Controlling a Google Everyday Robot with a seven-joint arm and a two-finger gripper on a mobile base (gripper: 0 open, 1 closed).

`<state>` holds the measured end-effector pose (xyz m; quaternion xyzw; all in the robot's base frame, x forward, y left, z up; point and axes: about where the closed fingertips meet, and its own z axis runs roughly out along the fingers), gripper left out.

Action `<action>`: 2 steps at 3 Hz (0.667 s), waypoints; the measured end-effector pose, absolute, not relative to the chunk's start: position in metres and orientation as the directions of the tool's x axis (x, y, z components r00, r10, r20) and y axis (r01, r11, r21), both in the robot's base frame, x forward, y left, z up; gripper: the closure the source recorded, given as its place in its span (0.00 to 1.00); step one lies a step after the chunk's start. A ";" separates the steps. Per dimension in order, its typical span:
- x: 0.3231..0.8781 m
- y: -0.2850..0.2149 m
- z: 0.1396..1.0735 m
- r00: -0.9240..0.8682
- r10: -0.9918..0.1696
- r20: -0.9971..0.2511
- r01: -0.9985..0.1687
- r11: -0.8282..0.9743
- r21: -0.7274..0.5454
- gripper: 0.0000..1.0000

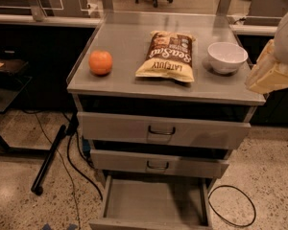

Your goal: Close bottom drawer

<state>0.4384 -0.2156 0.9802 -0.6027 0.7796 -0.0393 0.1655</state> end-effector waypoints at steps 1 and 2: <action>0.429 -0.219 0.960 -0.239 -0.949 -0.206 -0.930 0.285 -0.233 1.00; 0.407 -0.222 0.920 -0.271 -0.943 -0.194 -0.932 0.308 -0.191 1.00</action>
Offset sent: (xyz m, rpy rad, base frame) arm -0.0661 -0.0129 -0.1306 -0.0062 0.1732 -0.0743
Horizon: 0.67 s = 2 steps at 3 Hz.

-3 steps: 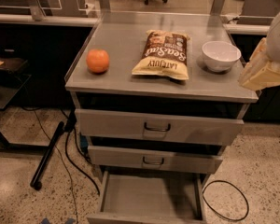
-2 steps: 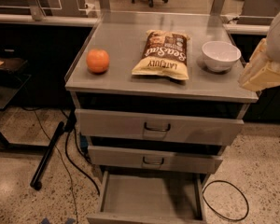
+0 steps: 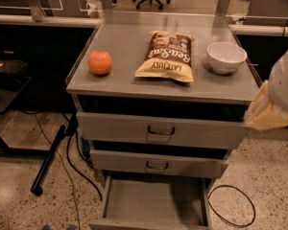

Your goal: Close bottom drawer

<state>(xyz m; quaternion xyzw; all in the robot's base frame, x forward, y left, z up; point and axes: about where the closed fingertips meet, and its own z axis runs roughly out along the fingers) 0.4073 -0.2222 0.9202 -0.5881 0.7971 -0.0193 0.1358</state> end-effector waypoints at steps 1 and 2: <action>0.377 -0.225 0.856 -0.324 -0.932 -0.163 -0.935 0.341 -0.095 1.00; 0.377 -0.225 0.856 -0.324 -0.932 -0.163 -0.935 0.342 -0.095 1.00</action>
Offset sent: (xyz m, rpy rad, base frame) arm -0.0201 -0.0014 -0.0454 0.0051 0.0669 -0.0315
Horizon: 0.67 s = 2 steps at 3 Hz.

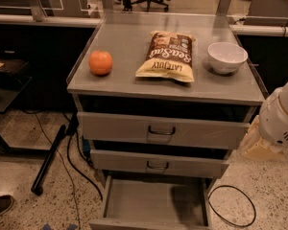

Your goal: Close bottom drawer

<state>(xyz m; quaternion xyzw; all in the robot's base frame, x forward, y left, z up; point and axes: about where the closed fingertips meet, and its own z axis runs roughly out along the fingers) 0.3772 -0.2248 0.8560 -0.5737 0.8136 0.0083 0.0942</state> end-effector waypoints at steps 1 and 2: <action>0.375 -0.225 0.845 -0.339 -0.926 -0.166 -0.932 0.354 -0.075 1.00; 0.363 -0.233 0.797 -0.394 -0.904 -0.166 -0.915 0.403 -0.022 1.00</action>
Offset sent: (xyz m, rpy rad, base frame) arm -0.0370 -0.0219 -0.1437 0.0525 0.1604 -0.1386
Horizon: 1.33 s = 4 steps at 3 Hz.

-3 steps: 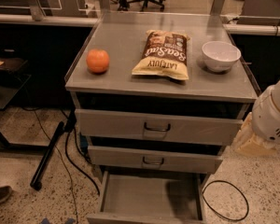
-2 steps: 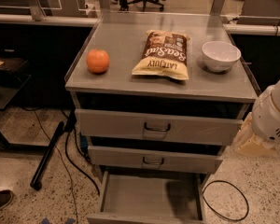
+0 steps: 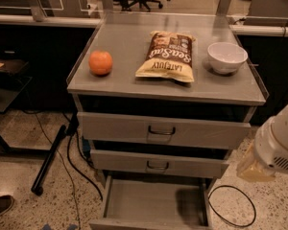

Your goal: Close bottom drawer

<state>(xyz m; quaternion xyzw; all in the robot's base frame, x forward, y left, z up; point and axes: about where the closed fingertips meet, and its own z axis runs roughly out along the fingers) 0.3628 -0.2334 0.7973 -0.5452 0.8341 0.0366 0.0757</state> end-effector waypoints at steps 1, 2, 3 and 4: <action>0.348 -0.244 0.734 -0.451 -0.877 -0.166 -0.892 0.451 0.039 1.00; 0.348 -0.244 0.734 -0.451 -0.877 -0.166 -0.892 0.451 0.040 1.00; 0.341 -0.244 0.717 -0.476 -0.865 -0.158 -0.880 0.469 0.079 1.00; 0.324 -0.246 0.667 -0.548 -0.824 -0.146 -0.835 0.529 0.150 1.00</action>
Offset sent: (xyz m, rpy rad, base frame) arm -0.0131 -0.0099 -0.0542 0.0224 0.0499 -0.0482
